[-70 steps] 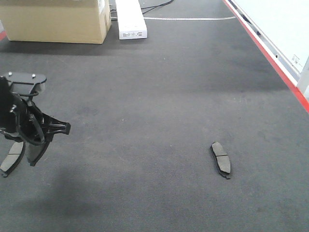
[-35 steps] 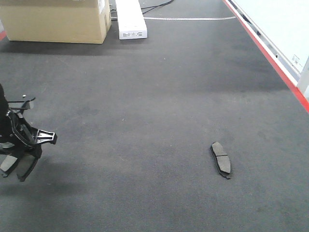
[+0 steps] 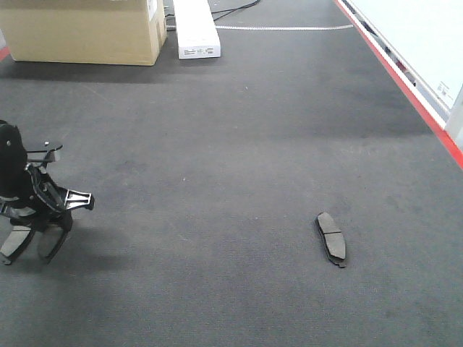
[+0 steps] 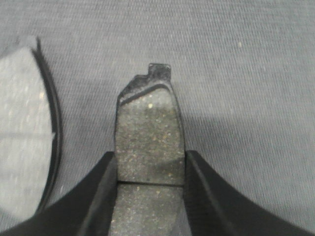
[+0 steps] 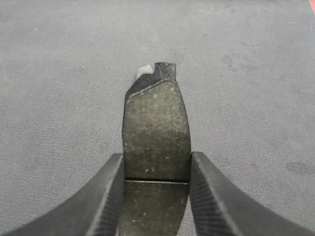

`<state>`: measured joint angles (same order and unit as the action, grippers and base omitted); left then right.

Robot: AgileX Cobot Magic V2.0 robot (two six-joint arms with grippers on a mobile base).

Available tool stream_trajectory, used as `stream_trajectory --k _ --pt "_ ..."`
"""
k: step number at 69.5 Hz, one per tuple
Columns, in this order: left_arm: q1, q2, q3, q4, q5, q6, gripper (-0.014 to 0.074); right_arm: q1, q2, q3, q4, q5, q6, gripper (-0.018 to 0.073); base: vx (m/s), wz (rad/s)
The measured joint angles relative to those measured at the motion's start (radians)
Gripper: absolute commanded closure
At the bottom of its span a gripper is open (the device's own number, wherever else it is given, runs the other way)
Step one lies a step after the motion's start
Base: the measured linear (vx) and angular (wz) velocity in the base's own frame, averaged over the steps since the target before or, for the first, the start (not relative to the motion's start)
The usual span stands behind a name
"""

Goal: Move and align brake pads A on conveyor
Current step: 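Lower the left gripper beside the brake pad nearest it on the belt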

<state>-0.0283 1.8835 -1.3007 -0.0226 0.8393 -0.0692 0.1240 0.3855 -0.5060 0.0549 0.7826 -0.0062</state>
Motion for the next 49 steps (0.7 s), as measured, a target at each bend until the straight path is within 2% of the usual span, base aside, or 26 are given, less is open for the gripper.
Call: stream_trajectory --k 30,40,49 --pt "0.000 0.064 -0.021 0.000 0.016 0.000 0.0572 0.000 0.000 0.000 0.000 0.000 0.000 0.0564 0.00 0.00" --pt "0.000 0.064 -0.021 0.000 0.017 0.000 0.0474 0.000 0.000 0.000 0.000 0.000 0.000 0.0564 0.00 0.00" --pt "0.000 0.064 -0.021 0.000 0.024 0.000 0.0314 0.000 0.000 0.000 0.000 0.000 0.000 0.0564 0.00 0.00"
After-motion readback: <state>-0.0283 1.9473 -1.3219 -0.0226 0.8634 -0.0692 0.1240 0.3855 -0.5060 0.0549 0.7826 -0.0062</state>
